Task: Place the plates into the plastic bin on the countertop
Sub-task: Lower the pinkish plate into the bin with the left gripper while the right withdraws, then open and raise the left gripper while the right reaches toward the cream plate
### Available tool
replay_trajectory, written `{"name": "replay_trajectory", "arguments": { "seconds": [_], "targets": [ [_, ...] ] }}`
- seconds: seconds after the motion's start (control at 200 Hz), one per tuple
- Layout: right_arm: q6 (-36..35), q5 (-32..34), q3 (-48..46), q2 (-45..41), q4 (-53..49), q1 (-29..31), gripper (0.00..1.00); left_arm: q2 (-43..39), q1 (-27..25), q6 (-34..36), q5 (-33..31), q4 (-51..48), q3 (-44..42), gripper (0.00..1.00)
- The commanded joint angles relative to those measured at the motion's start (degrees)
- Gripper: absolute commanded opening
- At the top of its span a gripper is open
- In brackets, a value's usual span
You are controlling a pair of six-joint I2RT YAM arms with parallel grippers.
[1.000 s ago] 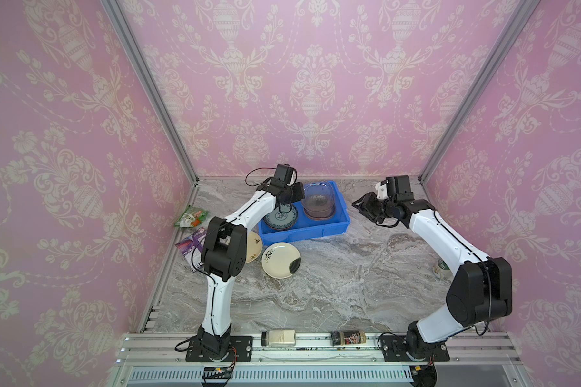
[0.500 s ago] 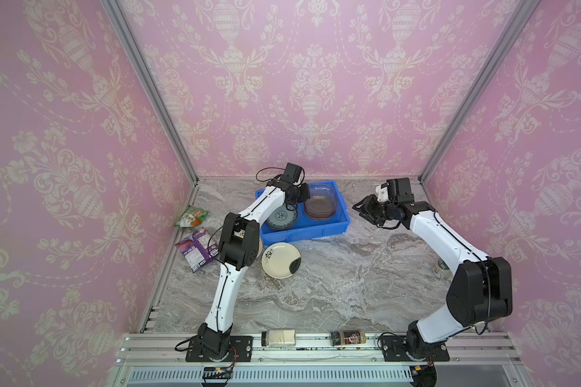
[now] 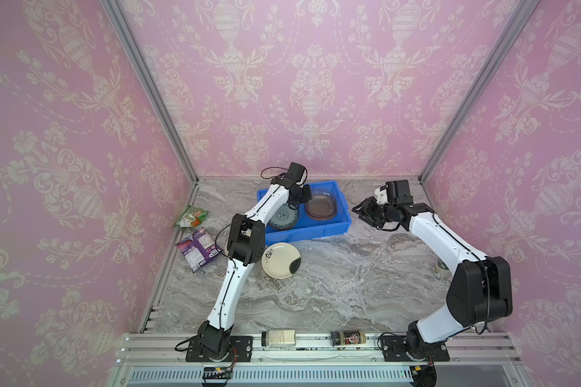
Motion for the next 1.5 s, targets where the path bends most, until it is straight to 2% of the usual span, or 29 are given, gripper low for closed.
{"name": "replay_trajectory", "arguments": {
  "seconds": [0.0, 0.055, 0.235, 0.385, 0.425, 0.5, 0.565, 0.6, 0.64, 0.655, 0.916, 0.981, 1.166, 1.306, 1.496],
  "targets": [
    [-0.2, -1.0, -1.2, -2.7, 1.5, -0.3, 0.44, 0.5, -0.5, 2.2, 0.6, -3.7, 2.7, 0.28],
    [-0.1, -1.2, -1.3, -3.0, 1.6, -0.2, 0.45, 0.1, -0.4, 2.6, 0.5, -4.0, 2.8, 0.35],
    [0.0, -1.6, -1.2, -3.6, 1.9, 0.5, 0.45, -1.7, -0.4, 3.8, -1.2, -4.4, 3.0, 0.41],
    [-0.5, -2.3, -1.1, -4.0, 2.6, 2.3, 0.44, -2.9, -0.4, 5.4, -1.6, -6.4, 5.3, 0.42],
    [-1.0, -2.4, -1.0, -4.2, 2.6, 3.1, 0.44, -3.9, -0.4, 5.9, -1.6, -7.1, 5.5, 0.45],
    [-2.6, -2.0, -1.2, -4.7, 2.3, 5.1, 0.43, -6.8, -0.5, 7.0, -2.8, -7.9, 4.9, 0.54],
    [-3.0, -1.6, -2.2, -5.3, 3.4, 6.9, 0.42, -10.7, -0.8, 8.7, -4.6, -7.5, 2.2, 0.67],
    [-3.0, -1.8, -2.4, -5.8, 4.6, 8.0, 0.42, -13.1, -0.9, 9.4, -5.2, -6.4, -0.2, 0.78],
    [-2.6, -1.4, -5.0, -6.2, 5.9, 9.3, 0.41, -16.2, -0.9, 9.9, -5.5, -4.7, -3.7, 0.97],
    [-2.5, -1.3, -5.4, -6.4, 6.3, 9.8, 0.41, -17.6, -0.9, 10.0, -5.6, -3.9, -5.1, 0.99],
    [0.4, 0.8, -11.9, -9.1, 13.4, 16.8, 0.42, -40.4, -0.9, 6.6, -3.2, 14.4, -34.3, 0.99],
    [0.6, 1.2, -13.1, -9.4, 14.7, 18.1, 0.43, -44.7, -0.9, 4.3, -5.5, 16.1, -39.3, 0.99],
    [0.6, 2.9, -15.8, -9.2, 17.9, 21.5, 0.46, -53.4, -0.8, 1.4, -8.1, 18.9, -51.3, 0.99],
    [0.7, 3.9, -18.1, -8.3, 20.5, 24.0, 0.47, -59.0, -0.9, 0.2, -3.6, 21.9, -59.4, 0.99],
    [3.8, 4.3, -21.7, -4.4, 27.3, 27.1, 0.46, -63.0, -0.9, 2.1, 0.9, 17.4, -64.4, 0.99]
  ]
}}
